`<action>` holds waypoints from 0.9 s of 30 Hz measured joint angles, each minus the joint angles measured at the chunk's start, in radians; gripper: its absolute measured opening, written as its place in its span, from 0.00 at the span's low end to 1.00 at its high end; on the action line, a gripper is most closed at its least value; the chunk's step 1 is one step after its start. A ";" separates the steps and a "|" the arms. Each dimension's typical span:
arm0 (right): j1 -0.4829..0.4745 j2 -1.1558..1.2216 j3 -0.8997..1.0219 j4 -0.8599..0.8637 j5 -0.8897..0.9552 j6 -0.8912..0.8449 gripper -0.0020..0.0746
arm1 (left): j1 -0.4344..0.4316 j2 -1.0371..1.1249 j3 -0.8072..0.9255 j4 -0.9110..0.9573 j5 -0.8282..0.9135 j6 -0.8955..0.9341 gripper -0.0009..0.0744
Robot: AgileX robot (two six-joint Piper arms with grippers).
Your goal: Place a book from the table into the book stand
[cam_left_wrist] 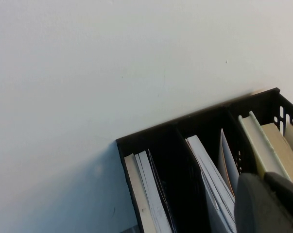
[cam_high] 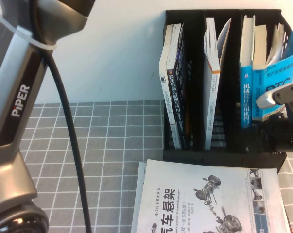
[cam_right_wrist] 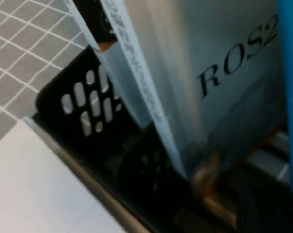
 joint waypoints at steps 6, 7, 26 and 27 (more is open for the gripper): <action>-0.001 -0.003 -0.023 0.023 -0.024 -0.025 0.02 | 0.000 -0.001 0.000 -0.009 0.006 -0.002 0.01; -0.003 -0.008 -0.023 0.024 -0.013 -0.025 0.02 | 0.000 -0.001 0.000 -0.011 0.006 -0.002 0.01; -0.019 -0.070 -0.039 -0.471 0.328 0.551 0.02 | 0.000 -0.001 0.000 -0.023 0.009 0.002 0.01; -0.019 -0.074 -0.039 -0.516 0.334 0.596 0.02 | 0.000 -0.001 0.000 -0.023 0.009 0.002 0.01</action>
